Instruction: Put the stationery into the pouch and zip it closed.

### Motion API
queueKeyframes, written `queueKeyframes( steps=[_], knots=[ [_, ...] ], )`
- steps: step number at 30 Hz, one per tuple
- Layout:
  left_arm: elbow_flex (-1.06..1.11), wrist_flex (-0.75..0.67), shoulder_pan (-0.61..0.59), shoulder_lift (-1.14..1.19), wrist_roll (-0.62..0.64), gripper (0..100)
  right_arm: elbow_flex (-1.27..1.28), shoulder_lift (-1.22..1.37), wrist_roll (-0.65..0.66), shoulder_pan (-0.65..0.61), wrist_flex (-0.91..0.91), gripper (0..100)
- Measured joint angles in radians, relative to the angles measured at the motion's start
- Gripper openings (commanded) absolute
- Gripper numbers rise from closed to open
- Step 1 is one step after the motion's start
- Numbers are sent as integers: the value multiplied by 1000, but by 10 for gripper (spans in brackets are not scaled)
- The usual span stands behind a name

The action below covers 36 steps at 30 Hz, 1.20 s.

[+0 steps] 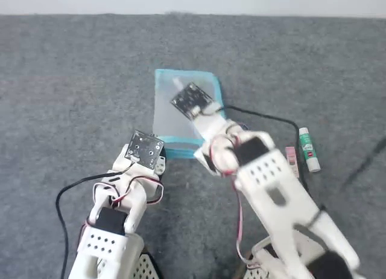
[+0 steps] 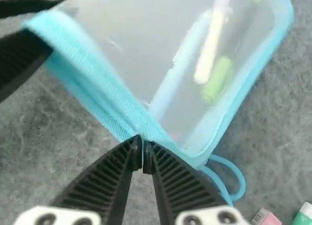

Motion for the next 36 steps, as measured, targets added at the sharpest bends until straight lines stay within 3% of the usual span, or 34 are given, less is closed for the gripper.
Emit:
queueKeyframes(
  steps=[7,12,18,36],
  knots=[
    [0,0,-2,0,0,12,-84,104,0,0,40,7],
    [0,0,2,0,-3,12,-43,-103,0,-12,94,7],
    [0,0,3,0,-3,12,189,-338,0,-26,94,7],
    [0,0,6,0,-3,12,270,-296,3,-29,-57,7]
  ],
)
